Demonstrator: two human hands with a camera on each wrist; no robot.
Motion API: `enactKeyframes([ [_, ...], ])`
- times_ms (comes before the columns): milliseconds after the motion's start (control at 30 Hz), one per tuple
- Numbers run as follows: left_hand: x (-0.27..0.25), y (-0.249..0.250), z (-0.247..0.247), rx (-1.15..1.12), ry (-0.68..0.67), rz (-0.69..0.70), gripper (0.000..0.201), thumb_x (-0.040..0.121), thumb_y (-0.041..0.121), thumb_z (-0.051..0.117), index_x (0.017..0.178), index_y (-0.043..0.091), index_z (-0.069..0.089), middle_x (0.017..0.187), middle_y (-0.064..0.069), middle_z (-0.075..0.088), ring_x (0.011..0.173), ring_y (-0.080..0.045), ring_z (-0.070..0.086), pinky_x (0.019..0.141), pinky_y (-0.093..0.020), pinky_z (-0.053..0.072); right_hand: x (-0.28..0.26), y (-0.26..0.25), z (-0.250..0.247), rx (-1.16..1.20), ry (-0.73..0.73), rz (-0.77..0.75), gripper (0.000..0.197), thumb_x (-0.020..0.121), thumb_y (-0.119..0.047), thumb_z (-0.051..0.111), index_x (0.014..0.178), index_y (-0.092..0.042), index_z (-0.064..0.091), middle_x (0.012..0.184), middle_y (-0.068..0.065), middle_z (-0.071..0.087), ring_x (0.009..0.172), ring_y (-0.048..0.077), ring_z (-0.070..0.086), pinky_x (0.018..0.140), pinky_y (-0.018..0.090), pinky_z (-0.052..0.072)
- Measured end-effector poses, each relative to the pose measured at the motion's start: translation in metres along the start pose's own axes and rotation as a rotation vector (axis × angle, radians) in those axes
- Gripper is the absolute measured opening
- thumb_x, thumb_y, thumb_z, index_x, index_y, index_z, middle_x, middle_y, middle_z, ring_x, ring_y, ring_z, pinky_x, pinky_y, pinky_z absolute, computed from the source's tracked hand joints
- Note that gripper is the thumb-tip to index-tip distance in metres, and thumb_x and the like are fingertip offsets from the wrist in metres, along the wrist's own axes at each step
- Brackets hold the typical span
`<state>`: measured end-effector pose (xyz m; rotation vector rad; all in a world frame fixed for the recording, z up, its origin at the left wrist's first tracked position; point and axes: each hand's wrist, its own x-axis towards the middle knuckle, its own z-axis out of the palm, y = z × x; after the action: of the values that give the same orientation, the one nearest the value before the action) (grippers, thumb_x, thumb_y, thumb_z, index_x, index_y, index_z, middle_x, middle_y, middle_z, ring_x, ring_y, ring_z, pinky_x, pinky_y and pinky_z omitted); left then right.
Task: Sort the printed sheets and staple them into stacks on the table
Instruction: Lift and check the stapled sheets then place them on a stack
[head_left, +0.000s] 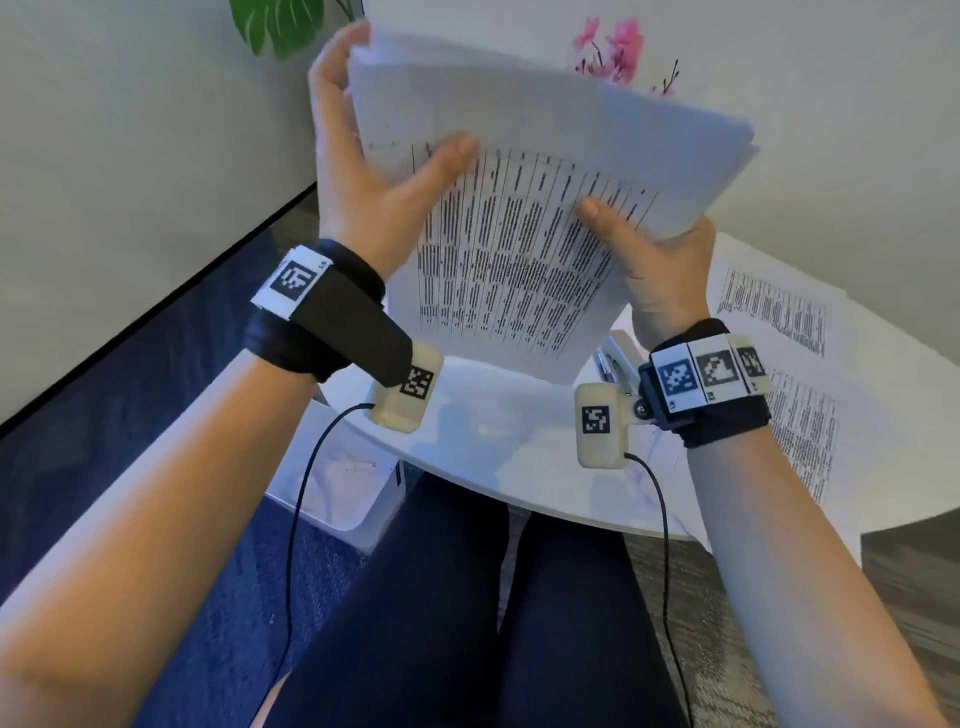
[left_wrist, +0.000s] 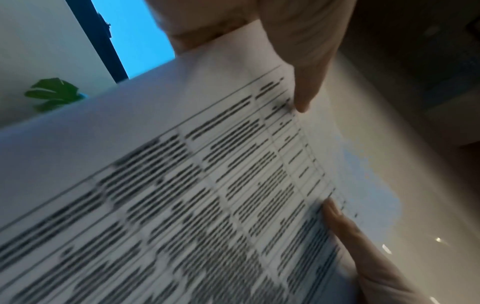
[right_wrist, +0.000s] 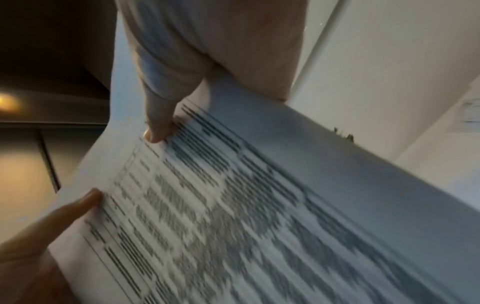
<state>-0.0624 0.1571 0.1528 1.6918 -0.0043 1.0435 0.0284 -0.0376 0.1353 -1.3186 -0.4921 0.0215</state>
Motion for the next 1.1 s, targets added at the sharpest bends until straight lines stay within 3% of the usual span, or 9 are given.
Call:
enactKeyframes([
  [200,0.000,-0.024,-0.008,0.219,-0.053,-0.011,0.071,0.080,0.012,0.067,0.139,0.016,0.027,0.139,-0.014,0.039,0.123,-0.037,0.046,0.099,-0.057,0.043,-0.005,0.011,-0.002,-0.004,-0.034,0.101,0.017,0.073,-0.003,0.078,0.086,-0.012,0.071,0.086,0.001,0.075,0.088,0.022,0.071,0.076,0.036,0.056],
  [333,-0.001,-0.020,-0.008,0.115,-0.023,-0.107,0.061,0.074,0.020,0.077,0.123,0.014,0.042,0.122,-0.014,0.053,0.111,-0.022,0.057,0.085,-0.037,0.055,-0.001,0.014,-0.002,-0.102,0.002,0.077,0.042,0.069,-0.012,0.083,0.106,-0.003,0.065,0.098,0.003,0.072,0.096,0.021,0.068,0.082,0.039,0.056],
  [467,-0.002,-0.014,-0.005,0.132,0.026,-0.030,0.030,0.074,0.017,0.078,0.098,0.017,0.060,0.094,0.012,0.063,0.087,0.002,0.061,0.075,-0.020,0.052,0.003,-0.008,-0.001,-0.711,0.163,-0.422,0.101,0.068,-0.046,0.082,0.139,0.006,0.031,0.139,0.018,0.037,0.132,0.029,0.036,0.113,0.044,0.030],
  [567,-0.004,-0.002,0.008,0.117,-0.009,0.063,0.012,0.073,0.019,0.081,0.082,0.021,0.073,0.074,0.017,0.068,0.067,-0.004,0.062,0.063,-0.022,0.049,0.003,-0.037,0.013,-1.216,0.064,-0.682,0.080,0.082,-0.058,0.060,0.142,-0.007,0.041,0.147,0.016,0.037,0.139,0.032,0.030,0.112,0.053,0.015],
  [700,-0.005,0.011,0.017,0.083,-0.077,0.103,0.022,0.069,0.023,0.085,0.083,0.012,0.073,0.073,0.012,0.068,0.063,-0.005,0.063,0.058,-0.020,0.049,0.006,-0.039,0.020,-1.078,-0.201,-0.624,0.027,0.092,-0.037,0.053,0.101,-0.019,0.071,0.090,-0.004,0.071,0.084,0.020,0.064,0.076,0.034,0.046],
  [767,-0.007,0.004,0.010,0.153,-0.154,-0.045,0.026,0.068,0.024,0.085,0.086,0.011,0.073,0.074,0.009,0.069,0.064,-0.006,0.065,0.060,-0.024,0.054,0.006,-0.035,0.010,-0.948,-0.119,-0.556,0.024,0.091,-0.033,0.057,0.094,-0.015,0.072,0.073,-0.007,0.062,0.065,0.014,0.052,0.056,0.028,0.034],
  [900,-0.021,-0.032,-0.018,0.530,-0.357,-0.360,0.019,0.071,0.030,0.082,0.067,0.022,0.064,0.060,0.012,0.057,0.045,0.009,0.051,0.047,-0.008,0.041,0.008,-0.022,-0.032,-0.795,0.013,-0.341,0.037,0.087,-0.035,0.061,0.072,-0.001,0.062,0.063,0.013,0.053,0.062,0.012,0.039,0.053,0.034,0.031],
  [1033,-0.038,-0.066,-0.050,0.554,-0.203,-0.503,0.025,0.068,0.035,0.083,0.071,0.019,0.064,0.065,0.002,0.058,0.057,-0.003,0.052,0.053,-0.007,0.041,0.000,-0.001,-0.064,-0.596,0.116,-0.070,0.024,0.086,-0.028,0.064,0.071,-0.010,0.057,0.058,-0.015,0.053,0.057,-0.001,0.043,0.055,0.022,0.034],
  [1100,-0.043,-0.076,-0.057,0.400,-0.049,-0.569,0.037,0.061,0.039,0.086,0.083,0.013,0.069,0.082,-0.003,0.070,0.074,-0.016,0.067,0.071,-0.031,0.057,-0.008,0.013,-0.072,-0.503,0.159,0.010,0.013,0.088,-0.019,0.064,0.075,-0.019,0.061,0.059,-0.027,0.062,0.059,-0.014,0.052,0.058,0.012,0.041],
])
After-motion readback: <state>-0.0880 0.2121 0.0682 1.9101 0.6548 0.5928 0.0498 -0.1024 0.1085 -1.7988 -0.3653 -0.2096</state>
